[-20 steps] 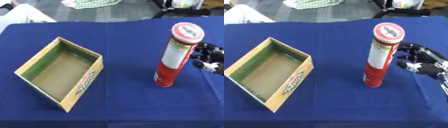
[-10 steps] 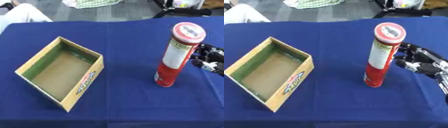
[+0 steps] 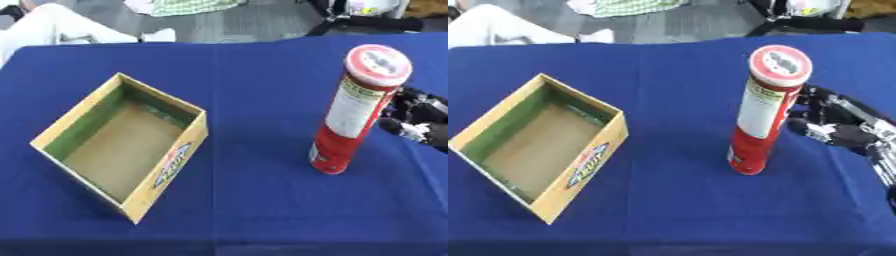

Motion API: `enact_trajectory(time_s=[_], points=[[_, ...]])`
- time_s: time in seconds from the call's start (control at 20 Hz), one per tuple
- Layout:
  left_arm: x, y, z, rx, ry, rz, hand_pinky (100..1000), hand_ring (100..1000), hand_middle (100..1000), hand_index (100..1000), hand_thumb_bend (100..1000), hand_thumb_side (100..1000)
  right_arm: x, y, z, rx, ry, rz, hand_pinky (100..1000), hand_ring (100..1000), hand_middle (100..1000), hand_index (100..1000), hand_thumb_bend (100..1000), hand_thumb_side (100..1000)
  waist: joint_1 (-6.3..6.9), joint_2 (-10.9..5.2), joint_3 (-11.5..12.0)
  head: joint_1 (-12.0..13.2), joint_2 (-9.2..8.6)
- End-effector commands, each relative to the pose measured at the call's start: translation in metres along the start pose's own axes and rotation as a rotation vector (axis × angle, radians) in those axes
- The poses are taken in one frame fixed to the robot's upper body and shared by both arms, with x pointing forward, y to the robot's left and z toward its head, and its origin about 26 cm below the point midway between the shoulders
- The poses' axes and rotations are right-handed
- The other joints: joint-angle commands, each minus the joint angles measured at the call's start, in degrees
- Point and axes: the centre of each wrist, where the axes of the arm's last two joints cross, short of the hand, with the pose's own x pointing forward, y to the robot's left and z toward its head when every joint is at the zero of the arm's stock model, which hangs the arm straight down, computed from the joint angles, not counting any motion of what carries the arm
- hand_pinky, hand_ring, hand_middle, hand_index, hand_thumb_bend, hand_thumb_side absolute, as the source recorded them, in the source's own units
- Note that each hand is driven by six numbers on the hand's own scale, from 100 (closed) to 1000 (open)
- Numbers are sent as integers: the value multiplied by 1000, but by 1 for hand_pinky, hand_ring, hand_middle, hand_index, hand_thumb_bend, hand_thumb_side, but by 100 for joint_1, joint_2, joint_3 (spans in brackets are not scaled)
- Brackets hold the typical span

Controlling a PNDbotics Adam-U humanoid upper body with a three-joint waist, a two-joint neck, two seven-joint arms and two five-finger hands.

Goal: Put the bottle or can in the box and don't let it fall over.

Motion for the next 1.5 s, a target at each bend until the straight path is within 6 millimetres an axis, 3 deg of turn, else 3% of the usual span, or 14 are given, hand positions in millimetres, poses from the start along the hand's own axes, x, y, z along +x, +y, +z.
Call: enact_trajectory(time_s=[0.05, 0.85, 1.5], points=[[9, 2, -3, -12, -29, -14, 704, 1000, 915, 855, 504, 888, 8, -6, -3, -5, -7, 31, 884, 1000, 1000, 946, 534, 371, -17, -30, 17, -21, 32], [9, -1, -4, -20, -29, -8, 705, 1000, 915, 855, 502, 889, 13, 0, -18, 5, -32, 27, 883, 1000, 1000, 921, 535, 388, -26, 5, 63, -33, 32], [9, 0, -4, -20, -31, -9, 706, 1000, 915, 856, 500, 891, 12, -6, -13, -42, -7, 46, 889, 1000, 1000, 929, 550, 399, -23, 9, 47, -22, 32]])
